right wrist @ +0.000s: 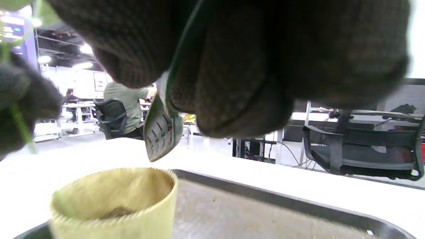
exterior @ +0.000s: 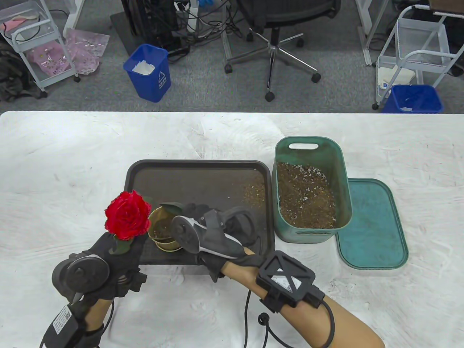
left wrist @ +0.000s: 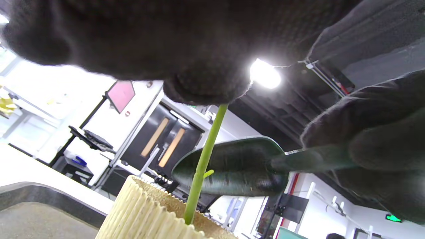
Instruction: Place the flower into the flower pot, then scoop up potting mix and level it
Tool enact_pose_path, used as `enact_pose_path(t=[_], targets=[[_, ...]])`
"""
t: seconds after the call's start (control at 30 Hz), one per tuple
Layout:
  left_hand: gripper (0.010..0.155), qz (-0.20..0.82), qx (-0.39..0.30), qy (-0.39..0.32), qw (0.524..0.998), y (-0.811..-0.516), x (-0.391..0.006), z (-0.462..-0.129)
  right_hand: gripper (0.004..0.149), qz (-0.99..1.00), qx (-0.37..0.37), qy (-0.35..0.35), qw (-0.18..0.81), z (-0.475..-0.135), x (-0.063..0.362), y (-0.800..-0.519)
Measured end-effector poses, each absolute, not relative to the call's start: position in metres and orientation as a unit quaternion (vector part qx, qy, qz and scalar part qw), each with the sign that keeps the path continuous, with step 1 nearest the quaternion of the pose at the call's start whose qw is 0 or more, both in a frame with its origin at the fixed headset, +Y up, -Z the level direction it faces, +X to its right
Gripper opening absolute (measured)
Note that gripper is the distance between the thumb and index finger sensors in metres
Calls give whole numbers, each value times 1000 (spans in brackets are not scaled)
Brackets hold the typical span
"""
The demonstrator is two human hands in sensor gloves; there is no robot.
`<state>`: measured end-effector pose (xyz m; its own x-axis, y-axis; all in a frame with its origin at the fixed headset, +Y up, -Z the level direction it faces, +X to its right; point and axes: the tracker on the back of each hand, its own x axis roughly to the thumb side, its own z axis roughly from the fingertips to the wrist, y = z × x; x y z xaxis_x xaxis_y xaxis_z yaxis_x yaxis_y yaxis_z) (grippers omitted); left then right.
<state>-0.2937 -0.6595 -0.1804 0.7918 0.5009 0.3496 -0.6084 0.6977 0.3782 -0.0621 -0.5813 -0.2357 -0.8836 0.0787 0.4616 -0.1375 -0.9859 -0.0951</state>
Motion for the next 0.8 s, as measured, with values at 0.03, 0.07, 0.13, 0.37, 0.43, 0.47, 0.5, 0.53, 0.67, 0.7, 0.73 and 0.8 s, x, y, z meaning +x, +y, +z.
enact_pose_path(t=[0.03,0.07,0.13,0.37,0.43,0.47,0.5,0.53,0.67,0.7,0.73,0.8], targets=[[44,307,241,-108,914,-661,-295,-181,51,968,233,-62,67,-246,-58,-577],[44,311,239,-106,914,-662,-295,-182,51,968,229,-60,78,-253,-54,-573],[44,315,239,-102,913,-663,-297,-182,51,970,215,-57,101,-266,-42,-564],[44,307,243,-104,914,-662,-296,-181,51,981,121,-93,122,-265,27,-522],[44,298,247,-107,916,-661,-293,-179,50,985,91,-104,104,-255,46,-516],[44,299,248,-108,915,-661,-291,-178,50,987,76,-109,93,-249,56,-515],[44,303,247,-108,914,-661,-289,-177,50,988,65,-111,84,-246,62,-515],[43,311,245,-110,912,-662,-286,-177,50,991,46,-110,68,-240,72,-517],[43,304,244,-131,912,-661,-276,-173,50,996,-11,-93,-2,-234,98,-530],[43,297,246,-137,913,-660,-273,-172,50,996,-30,-78,-25,-235,106,-535],[43,290,248,-142,913,-660,-272,-171,50,996,-46,-62,-39,-238,111,-538],[43,281,249,-152,914,-659,-269,-170,50,996,-84,-21,-36,-246,126,-547]])
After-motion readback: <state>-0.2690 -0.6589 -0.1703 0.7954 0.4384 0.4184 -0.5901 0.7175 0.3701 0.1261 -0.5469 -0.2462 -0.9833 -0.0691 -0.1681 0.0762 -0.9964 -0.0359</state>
